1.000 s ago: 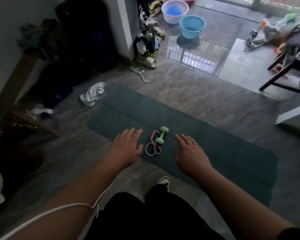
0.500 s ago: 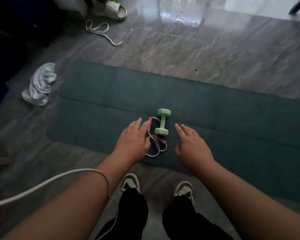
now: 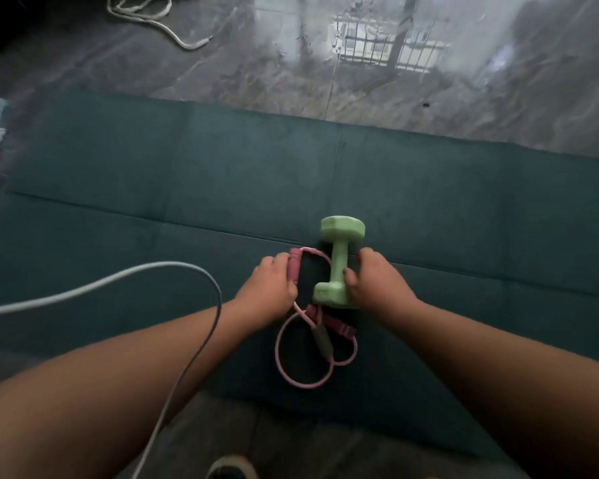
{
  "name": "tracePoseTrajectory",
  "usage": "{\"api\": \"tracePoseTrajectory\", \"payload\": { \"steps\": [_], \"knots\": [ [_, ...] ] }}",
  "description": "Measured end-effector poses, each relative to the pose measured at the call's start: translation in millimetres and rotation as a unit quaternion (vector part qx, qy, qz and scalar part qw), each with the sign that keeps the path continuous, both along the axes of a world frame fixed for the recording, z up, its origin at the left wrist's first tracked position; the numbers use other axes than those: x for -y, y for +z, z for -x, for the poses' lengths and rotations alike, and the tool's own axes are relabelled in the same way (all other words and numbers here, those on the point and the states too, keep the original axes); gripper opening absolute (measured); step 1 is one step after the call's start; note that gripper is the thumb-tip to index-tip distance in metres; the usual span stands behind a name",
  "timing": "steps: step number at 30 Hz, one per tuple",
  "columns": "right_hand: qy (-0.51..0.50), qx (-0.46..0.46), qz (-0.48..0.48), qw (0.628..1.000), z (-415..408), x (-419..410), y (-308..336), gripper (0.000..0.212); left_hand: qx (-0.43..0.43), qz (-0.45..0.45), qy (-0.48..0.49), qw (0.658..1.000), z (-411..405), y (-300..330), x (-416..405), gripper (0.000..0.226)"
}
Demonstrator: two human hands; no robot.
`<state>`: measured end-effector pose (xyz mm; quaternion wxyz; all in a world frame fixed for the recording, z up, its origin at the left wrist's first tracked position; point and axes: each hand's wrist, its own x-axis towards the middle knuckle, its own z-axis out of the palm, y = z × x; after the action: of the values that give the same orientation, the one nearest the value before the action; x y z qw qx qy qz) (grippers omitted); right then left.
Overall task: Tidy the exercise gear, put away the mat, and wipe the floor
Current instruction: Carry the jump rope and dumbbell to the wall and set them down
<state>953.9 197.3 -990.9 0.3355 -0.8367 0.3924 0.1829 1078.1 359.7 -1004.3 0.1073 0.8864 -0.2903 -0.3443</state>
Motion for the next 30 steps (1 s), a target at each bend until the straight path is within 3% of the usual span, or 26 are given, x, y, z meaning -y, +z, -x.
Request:
{"api": "tracePoseTrajectory", "payload": {
  "steps": [3, 7, 10, 12, 16, 21, 26, 30],
  "knots": [
    [-0.081, -0.052, -0.077, 0.992, -6.3, 7.8, -12.6, 0.041, -0.049, 0.019, 0.063, 0.997, -2.3, -2.9, 13.9, 0.031],
    [-0.192, 0.013, -0.222, 0.956, -24.2, 12.7, -12.3, 0.035, -0.112, 0.021, 0.166, 0.98, 0.2, -4.9, 26.5, 0.028],
    [-0.23, 0.04, -0.279, 0.931, -38.4, 11.5, -22.9, 0.062, -0.129, 0.008, 0.183, 0.975, 3.1, -11.3, 27.3, 0.045],
    [-0.234, 0.021, -0.276, 0.932, -46.3, 7.8, -25.1, 0.061, -0.138, 0.013, 0.2, 0.97, 2.5, -14.3, 27.8, 0.05],
    [-0.246, -0.001, -0.235, 0.94, -43.4, 8.3, -24.4, 0.027, -0.171, 0.036, 0.247, 0.953, -1.1, -10.1, 24.5, 0.037],
    [-0.281, -0.017, -0.195, 0.939, 2.4, 6.1, 12.8, 0.024, -0.223, 0.068, 0.334, 0.913, 22.4, 24.5, 6.2, 0.031],
    [-0.267, -0.061, -0.18, 0.945, 56.7, -13.3, 41.1, 0.028, -0.224, 0.066, 0.314, 0.92, 68.8, 38.4, -2.2, 0.047],
    [-0.263, -0.078, -0.196, 0.942, 82.6, -36.9, 39.5, 0.028, -0.173, 0.063, 0.292, 0.939, 96.6, 39.1, -4.6, 0.06]
  ]
}}
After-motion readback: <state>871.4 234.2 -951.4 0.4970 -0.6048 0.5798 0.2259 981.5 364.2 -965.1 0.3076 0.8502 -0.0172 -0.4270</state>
